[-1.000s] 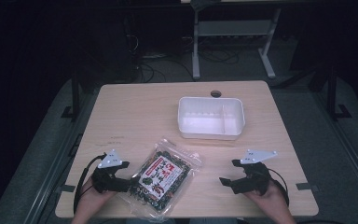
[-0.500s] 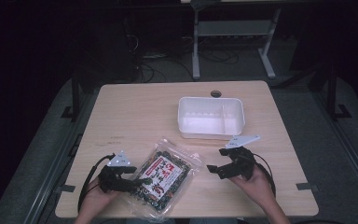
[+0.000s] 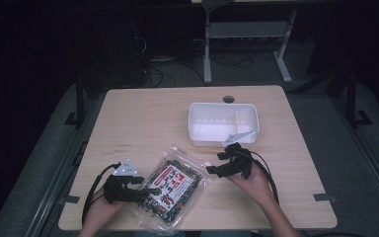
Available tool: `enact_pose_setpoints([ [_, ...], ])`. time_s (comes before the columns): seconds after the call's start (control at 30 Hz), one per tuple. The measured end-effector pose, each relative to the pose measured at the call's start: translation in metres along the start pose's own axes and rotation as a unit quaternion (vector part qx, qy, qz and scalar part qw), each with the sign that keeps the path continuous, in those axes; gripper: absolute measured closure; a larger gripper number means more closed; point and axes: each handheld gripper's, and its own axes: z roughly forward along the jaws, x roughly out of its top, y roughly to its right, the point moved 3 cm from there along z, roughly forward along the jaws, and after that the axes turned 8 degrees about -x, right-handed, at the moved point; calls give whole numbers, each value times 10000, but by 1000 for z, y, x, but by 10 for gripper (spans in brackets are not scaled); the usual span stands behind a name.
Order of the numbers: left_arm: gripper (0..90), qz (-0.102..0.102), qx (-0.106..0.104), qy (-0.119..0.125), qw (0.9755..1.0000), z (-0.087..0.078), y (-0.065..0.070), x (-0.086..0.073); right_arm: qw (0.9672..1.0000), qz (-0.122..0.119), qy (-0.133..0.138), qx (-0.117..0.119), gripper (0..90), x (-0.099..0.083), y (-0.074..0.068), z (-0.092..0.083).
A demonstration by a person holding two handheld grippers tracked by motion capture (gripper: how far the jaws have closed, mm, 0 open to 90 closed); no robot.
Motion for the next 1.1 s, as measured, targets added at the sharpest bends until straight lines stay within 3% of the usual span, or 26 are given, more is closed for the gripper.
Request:
enact_pose_setpoints([
  [0.17, 455, -43, 1, 11, 10000, 0, -1, 0, 9996, 198, -125, 128, 310, 2, 3, 9],
  [0.33, 456, -35, 5, -2, 10000, 0, -1, -1, 9979, 307, -519, 222, 388, -3, 7, 19],
  [0.8, 454, -81, -13, 12, 10000, 0, -1, -1, 9951, 403, -773, 467, 587, -9, 6, 30],
  [1.1, 450, -130, 2, 56, 9999, 0, -1, -2, 9945, 482, -714, 593, 858, -7, 7, 26],
])
